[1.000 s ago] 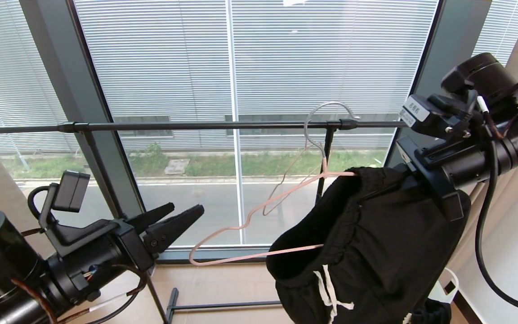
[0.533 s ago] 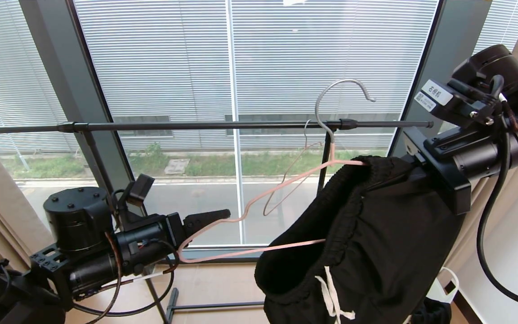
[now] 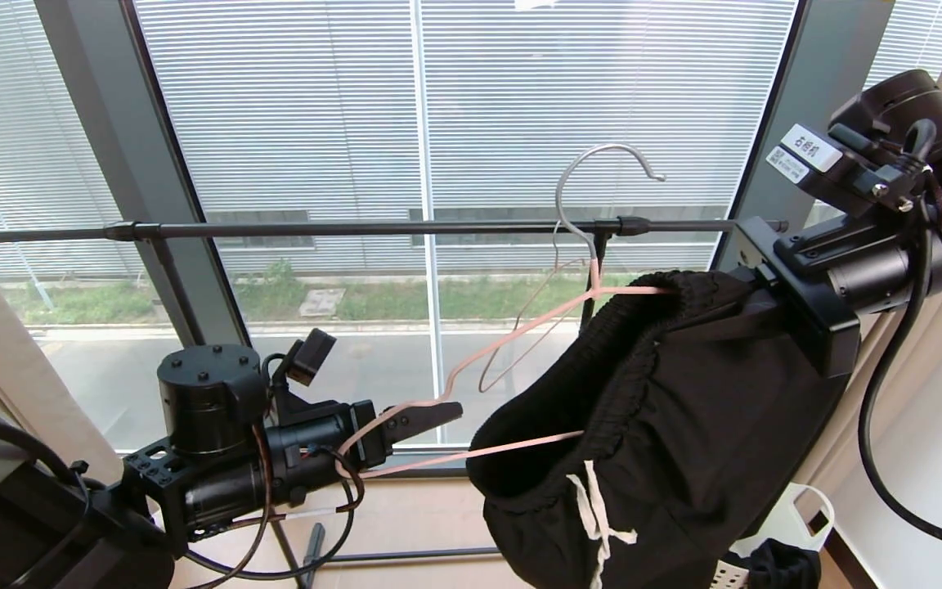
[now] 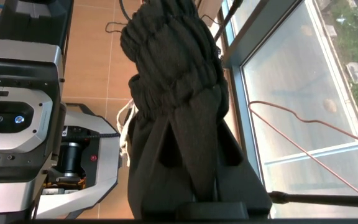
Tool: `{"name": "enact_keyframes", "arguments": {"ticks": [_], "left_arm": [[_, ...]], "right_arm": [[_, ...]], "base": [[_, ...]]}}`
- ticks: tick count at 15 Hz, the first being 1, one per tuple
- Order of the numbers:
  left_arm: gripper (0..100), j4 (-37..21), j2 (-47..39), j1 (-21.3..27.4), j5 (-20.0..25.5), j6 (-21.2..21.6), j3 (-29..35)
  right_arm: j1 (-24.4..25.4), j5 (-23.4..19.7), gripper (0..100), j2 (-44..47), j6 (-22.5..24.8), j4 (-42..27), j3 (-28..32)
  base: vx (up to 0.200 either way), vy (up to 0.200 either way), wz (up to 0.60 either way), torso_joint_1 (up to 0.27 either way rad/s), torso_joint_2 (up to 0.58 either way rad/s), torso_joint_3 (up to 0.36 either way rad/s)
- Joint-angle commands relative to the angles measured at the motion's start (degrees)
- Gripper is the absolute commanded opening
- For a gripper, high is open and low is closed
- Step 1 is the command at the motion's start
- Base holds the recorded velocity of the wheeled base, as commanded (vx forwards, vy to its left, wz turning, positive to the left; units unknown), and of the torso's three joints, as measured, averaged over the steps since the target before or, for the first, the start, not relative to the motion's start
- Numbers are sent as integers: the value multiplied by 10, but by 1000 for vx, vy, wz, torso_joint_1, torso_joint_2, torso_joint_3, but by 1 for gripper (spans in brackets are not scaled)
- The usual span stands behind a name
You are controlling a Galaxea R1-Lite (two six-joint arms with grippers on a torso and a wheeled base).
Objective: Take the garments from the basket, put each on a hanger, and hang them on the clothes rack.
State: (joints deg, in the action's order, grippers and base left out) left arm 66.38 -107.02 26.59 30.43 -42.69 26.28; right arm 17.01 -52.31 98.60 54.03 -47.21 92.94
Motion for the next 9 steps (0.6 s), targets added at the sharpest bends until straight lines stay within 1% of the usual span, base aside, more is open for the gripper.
{"name": "enact_keyframes", "arguments": {"ticks": [1,4,7,9], "left_arm": [[100,1,0,-24,1,0,-9],[100,2,36,-67,6,0,-21],[100,2,57,-69,9,2,-40],[100,3,54,-84,9,2,-52]], "right_arm": [[-13,0,0,-2,-2,-2,-4],[-17,4,0,-2,-2,-5,-6],[-30,3,0,-9,-2,-8,-7],[-40,-2,0,-19,-2,-8,-7]], "base": [[0,0,0,0,0,0],[0,0,0,0,0,0],[0,0,0,0,0,0],[0,0,0,0,0,0]]}}
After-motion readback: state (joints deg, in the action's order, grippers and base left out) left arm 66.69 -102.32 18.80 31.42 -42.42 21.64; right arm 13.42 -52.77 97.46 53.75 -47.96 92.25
